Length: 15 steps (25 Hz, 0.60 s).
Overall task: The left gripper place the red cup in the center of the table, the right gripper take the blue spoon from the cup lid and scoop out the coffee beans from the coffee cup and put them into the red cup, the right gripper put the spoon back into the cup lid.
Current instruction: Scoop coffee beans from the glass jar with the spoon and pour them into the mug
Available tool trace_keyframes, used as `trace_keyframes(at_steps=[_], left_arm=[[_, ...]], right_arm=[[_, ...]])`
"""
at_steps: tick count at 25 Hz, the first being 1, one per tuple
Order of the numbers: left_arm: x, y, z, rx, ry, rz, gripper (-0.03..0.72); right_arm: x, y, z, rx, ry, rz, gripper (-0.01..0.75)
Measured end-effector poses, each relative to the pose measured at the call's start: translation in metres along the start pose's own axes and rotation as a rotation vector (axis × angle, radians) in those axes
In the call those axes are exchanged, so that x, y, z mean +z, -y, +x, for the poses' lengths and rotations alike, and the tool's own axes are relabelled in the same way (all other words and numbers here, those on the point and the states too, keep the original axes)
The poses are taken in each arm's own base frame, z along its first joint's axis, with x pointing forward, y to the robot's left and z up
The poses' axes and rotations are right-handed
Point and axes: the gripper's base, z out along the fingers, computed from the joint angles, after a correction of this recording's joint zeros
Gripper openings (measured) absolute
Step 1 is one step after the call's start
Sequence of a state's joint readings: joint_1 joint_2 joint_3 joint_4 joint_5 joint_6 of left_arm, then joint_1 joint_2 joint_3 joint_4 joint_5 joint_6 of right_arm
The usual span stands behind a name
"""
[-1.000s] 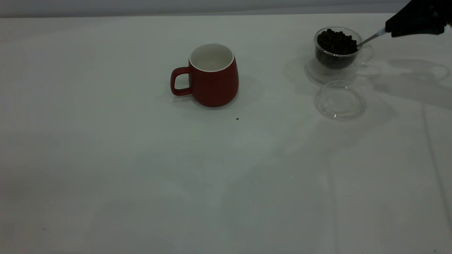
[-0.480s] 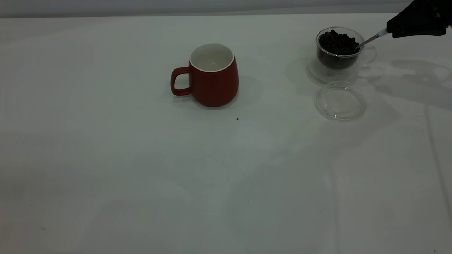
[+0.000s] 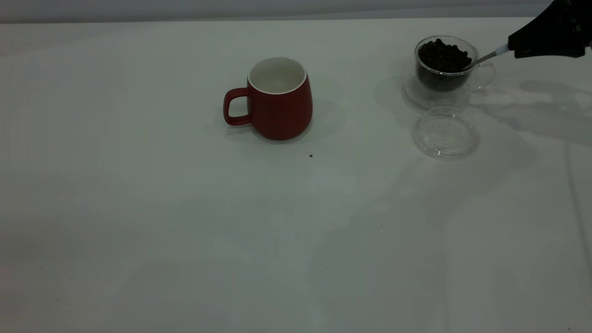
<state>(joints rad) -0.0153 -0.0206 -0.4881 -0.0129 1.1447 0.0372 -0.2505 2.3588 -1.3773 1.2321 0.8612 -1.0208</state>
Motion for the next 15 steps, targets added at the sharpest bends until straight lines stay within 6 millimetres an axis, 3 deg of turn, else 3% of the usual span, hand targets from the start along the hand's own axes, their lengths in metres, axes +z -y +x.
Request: trace_keyframes(at_steps=[15], left_arm=[[0.0000, 0.0000, -0.0001, 0.000, 0.001, 0.000, 0.587]], right_arm=[[0.0024, 0.0062, 0.0014, 0.050, 0.011, -0.034, 0.109]])
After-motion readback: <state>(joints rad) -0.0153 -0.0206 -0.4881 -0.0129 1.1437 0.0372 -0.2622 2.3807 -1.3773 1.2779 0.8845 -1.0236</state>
